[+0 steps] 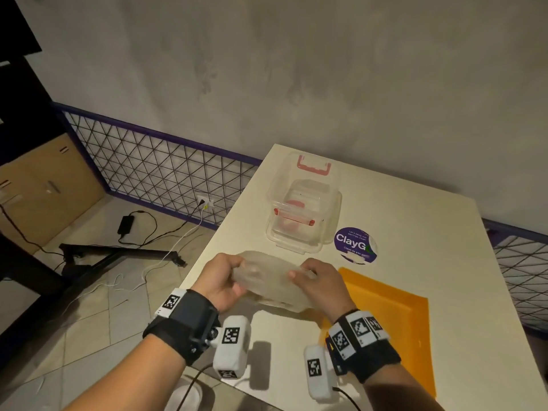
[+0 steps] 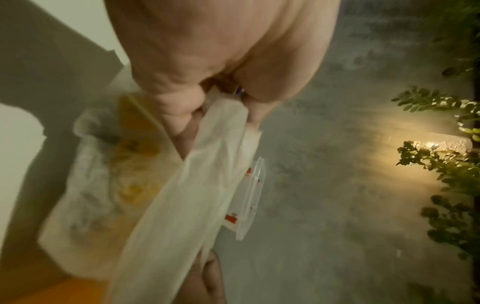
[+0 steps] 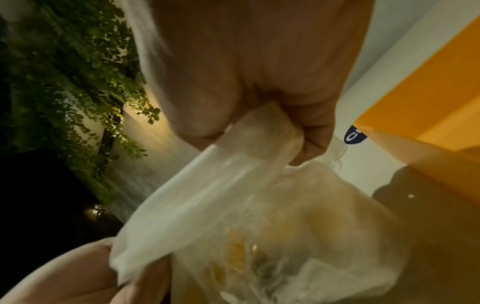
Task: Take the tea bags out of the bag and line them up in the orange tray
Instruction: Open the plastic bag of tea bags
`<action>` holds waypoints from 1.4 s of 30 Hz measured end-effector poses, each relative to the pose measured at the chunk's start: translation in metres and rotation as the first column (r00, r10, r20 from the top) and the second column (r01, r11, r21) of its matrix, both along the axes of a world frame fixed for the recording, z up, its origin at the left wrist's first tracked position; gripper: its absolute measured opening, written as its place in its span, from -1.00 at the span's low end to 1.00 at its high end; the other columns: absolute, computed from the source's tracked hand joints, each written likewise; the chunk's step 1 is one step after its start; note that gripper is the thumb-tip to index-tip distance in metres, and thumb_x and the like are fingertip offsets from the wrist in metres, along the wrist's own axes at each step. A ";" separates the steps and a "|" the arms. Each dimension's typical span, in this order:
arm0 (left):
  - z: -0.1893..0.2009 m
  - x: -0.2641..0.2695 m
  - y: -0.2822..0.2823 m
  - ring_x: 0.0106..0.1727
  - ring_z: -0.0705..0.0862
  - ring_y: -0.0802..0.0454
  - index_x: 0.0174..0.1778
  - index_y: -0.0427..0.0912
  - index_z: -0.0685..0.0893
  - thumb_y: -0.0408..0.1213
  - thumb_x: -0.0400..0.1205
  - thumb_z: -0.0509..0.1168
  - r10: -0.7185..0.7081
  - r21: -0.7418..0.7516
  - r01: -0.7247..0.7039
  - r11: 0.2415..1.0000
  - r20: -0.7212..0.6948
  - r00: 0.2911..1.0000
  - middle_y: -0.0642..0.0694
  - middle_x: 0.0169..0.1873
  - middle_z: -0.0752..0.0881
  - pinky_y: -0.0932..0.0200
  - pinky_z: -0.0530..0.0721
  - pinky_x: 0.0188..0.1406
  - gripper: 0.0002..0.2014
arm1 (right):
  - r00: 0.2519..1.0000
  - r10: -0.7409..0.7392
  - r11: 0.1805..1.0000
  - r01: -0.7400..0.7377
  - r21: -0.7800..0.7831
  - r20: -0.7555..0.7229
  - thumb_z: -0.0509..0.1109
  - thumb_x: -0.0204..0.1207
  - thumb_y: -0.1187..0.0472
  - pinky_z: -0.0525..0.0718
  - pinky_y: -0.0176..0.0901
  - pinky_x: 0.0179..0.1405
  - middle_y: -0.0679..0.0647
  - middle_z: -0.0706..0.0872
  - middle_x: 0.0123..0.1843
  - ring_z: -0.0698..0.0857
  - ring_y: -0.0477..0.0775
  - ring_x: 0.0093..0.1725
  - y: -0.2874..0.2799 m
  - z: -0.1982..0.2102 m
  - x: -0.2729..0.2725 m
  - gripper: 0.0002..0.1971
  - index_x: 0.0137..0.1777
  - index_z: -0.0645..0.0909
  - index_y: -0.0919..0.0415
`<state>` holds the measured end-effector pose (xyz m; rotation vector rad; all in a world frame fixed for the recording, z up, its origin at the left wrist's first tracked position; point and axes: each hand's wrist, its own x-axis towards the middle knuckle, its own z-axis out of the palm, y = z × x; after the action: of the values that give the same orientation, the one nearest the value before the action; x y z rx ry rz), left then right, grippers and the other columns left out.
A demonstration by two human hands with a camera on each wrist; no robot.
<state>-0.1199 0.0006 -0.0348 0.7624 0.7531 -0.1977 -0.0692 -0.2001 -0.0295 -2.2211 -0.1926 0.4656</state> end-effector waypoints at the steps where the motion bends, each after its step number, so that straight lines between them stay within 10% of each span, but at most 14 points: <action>1: -0.002 -0.001 -0.004 -0.03 0.76 -0.32 0.30 -0.50 0.64 -0.49 0.45 0.21 -0.038 -0.016 0.039 0.999 0.023 0.999 -0.40 0.13 0.73 -0.19 0.78 -0.16 -0.53 | 1.000 -0.023 0.999 0.023 -0.024 0.006 0.43 0.56 -0.01 0.61 -0.02 -0.04 0.01 0.73 -0.14 0.68 0.09 -0.06 0.000 -0.007 0.006 -0.80 -0.18 0.65 0.09; 5: -0.013 -0.009 -0.015 -0.05 0.79 -0.16 0.10 -0.32 0.82 -0.22 0.52 0.44 -0.271 0.142 0.261 0.955 0.054 0.961 -0.30 0.07 0.82 0.07 0.75 -0.12 -0.69 | 0.946 -0.191 0.969 0.225 0.107 -0.260 0.34 0.59 0.00 0.72 0.21 0.20 0.16 0.79 0.03 0.75 0.28 0.08 -0.001 -0.028 0.025 -0.80 -0.15 0.66 0.09; 10: -0.035 -0.011 -0.010 -0.33 0.63 -0.05 -0.34 -0.17 0.76 -0.10 0.43 0.52 -0.444 0.651 0.415 0.635 -0.132 0.886 -0.11 -0.38 0.69 0.15 0.52 -0.32 -0.79 | 0.845 -0.236 0.869 0.405 0.285 -0.480 0.30 0.68 0.27 0.75 0.13 0.09 0.26 0.76 0.00 0.74 0.25 -0.04 0.007 -0.033 0.023 -0.84 -0.13 0.63 0.21; 16: -0.039 0.002 0.001 -0.34 0.72 -0.21 0.08 -0.32 0.71 -0.30 0.61 0.31 -0.036 0.270 0.064 0.961 -0.108 0.994 -0.26 -0.13 0.76 0.06 0.68 -0.53 -0.79 | 0.890 -0.193 0.887 0.338 0.313 -0.414 0.57 0.44 0.02 0.74 0.19 0.10 0.17 0.82 0.01 0.79 0.22 0.03 0.017 -0.030 0.001 -0.72 0.07 0.68 0.10; 20: -0.038 0.001 0.003 -0.47 0.57 -0.13 0.04 -0.32 0.65 -0.37 0.61 0.25 0.112 0.253 -0.073 0.965 -0.144 0.983 -0.31 -0.23 0.65 0.23 0.45 -0.64 -0.85 | 0.976 -0.103 0.964 0.145 0.223 -0.190 0.55 0.42 0.05 0.68 0.10 0.01 0.10 0.70 -0.05 0.73 0.12 -0.04 0.014 -0.035 -0.006 -0.70 0.06 0.51 -0.13; 25: -0.034 -0.006 -0.005 -0.12 0.79 -0.24 0.09 -0.16 0.71 -0.18 0.53 0.43 0.003 0.401 0.035 0.915 -0.094 0.996 -0.25 -0.08 0.83 -0.15 0.77 -0.10 -0.75 | 0.992 -0.127 0.984 0.127 0.127 -0.014 0.37 0.60 0.00 0.75 0.23 -0.02 0.04 0.69 -0.10 0.71 0.11 -0.07 0.012 -0.038 -0.005 -0.85 -0.01 0.45 -0.04; 29: -0.038 -0.014 0.001 0.13 0.70 -0.09 0.28 0.11 0.39 -0.13 0.28 0.70 -0.189 0.698 0.169 0.696 -0.049 0.981 -0.11 0.16 0.61 -0.11 0.70 0.19 -0.24 | 0.980 -0.141 0.990 0.135 0.045 0.142 0.37 0.64 0.07 0.67 0.02 -0.01 0.02 0.65 -0.08 0.65 0.08 -0.06 0.011 -0.033 0.003 -0.84 -0.08 0.50 0.11; 34: -0.022 -0.027 0.001 0.11 0.53 0.05 0.04 0.06 0.57 -0.31 0.40 0.49 -0.466 0.981 -0.181 -0.072 0.127 0.876 0.08 0.05 0.54 0.13 0.56 0.10 -0.64 | 0.961 -0.033 0.999 0.042 -0.026 0.275 0.33 0.62 0.31 0.59 -0.03 -0.23 0.03 0.61 -0.16 0.61 0.09 -0.18 0.013 -0.025 -0.001 -0.84 -0.08 0.38 0.13; 37: -0.020 -0.027 -0.011 -0.10 0.71 -0.04 -0.07 0.08 0.73 -0.26 0.48 0.29 -0.671 0.968 0.051 -0.245 -0.207 0.712 0.09 -0.15 0.75 0.05 0.67 -0.10 -0.80 | 0.930 0.093 0.995 -0.100 0.003 0.356 0.23 0.39 0.61 0.63 -0.08 -0.10 -0.04 0.52 0.07 0.60 0.06 -0.08 0.013 -0.024 -0.004 -0.71 -0.23 0.46 0.16; 40: -0.021 -0.020 -0.016 -0.02 0.74 -0.13 0.11 0.14 0.72 -0.21 0.54 0.30 -0.607 0.918 0.234 -0.321 -0.389 0.693 0.01 -0.03 0.77 0.03 0.69 -0.08 -0.73 | 0.913 0.262 0.958 -0.285 0.029 0.311 0.21 0.28 0.66 0.59 -0.20 0.20 -0.10 0.47 0.34 0.59 0.06 0.26 0.011 -0.026 -0.004 -0.56 -0.34 0.67 0.08; 42: -0.022 -0.019 -0.020 0.07 0.72 -0.14 0.33 0.09 0.55 -0.17 0.50 0.40 -0.587 0.897 0.270 -0.351 -0.435 0.682 -0.01 0.18 0.68 0.03 0.68 -0.05 -0.55 | 0.905 0.338 0.941 -0.328 -0.083 0.260 0.23 0.33 0.63 0.57 -0.13 0.33 -0.10 0.43 0.39 0.54 0.04 0.34 0.011 -0.028 -0.003 -0.42 -0.03 0.81 -0.06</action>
<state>-0.1392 -0.0198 -0.0567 2.6922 0.1009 -0.2226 -0.0723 -0.1890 -0.0572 -2.2899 -0.7246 0.3452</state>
